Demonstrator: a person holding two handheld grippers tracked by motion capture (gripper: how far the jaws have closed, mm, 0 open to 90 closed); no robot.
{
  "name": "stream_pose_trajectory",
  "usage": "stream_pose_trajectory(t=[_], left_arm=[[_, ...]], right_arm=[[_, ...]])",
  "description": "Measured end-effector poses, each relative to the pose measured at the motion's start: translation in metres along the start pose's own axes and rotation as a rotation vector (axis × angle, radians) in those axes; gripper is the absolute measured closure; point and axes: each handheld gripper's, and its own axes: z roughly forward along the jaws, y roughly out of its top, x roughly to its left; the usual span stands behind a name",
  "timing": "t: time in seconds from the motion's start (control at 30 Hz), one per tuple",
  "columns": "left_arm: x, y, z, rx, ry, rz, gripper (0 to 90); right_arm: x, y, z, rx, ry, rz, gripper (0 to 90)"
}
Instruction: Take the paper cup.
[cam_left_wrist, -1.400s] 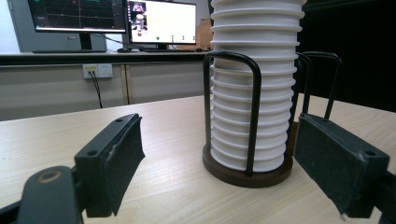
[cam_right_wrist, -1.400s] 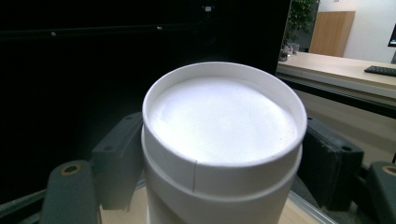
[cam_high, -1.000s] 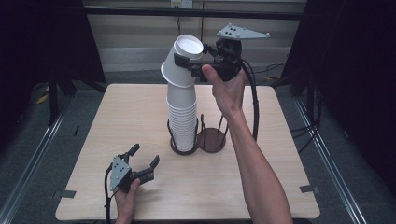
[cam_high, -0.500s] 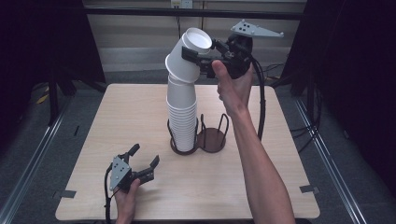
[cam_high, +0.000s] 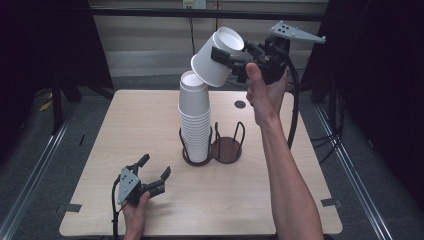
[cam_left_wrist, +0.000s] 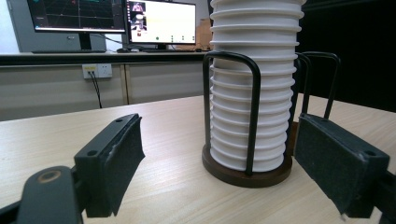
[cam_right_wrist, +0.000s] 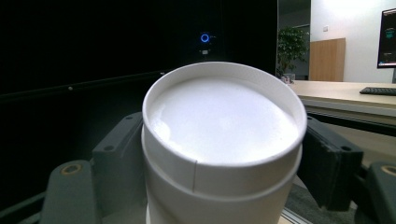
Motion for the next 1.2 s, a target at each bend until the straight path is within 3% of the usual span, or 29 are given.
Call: stream_pose_trajectory(t=[0.63, 1.0, 1.2], left_arm=[[0.000, 0.000, 0.000, 0.000, 0.000, 0.001, 15.6], [0.000, 0.000, 0.000, 0.000, 0.001, 0.001, 15.6], [0.000, 0.000, 0.000, 0.000, 0.002, 0.000, 15.6]], right_arm=[[-0.011, -0.019, -0.036, 0.025, -0.058, 0.009, 23.6], [-0.011, -0.039, -0.040, 0.093, -0.085, -0.015, 23.6], [-0.010, -0.050, -0.045, 0.109, -0.085, -0.005, 23.7]])
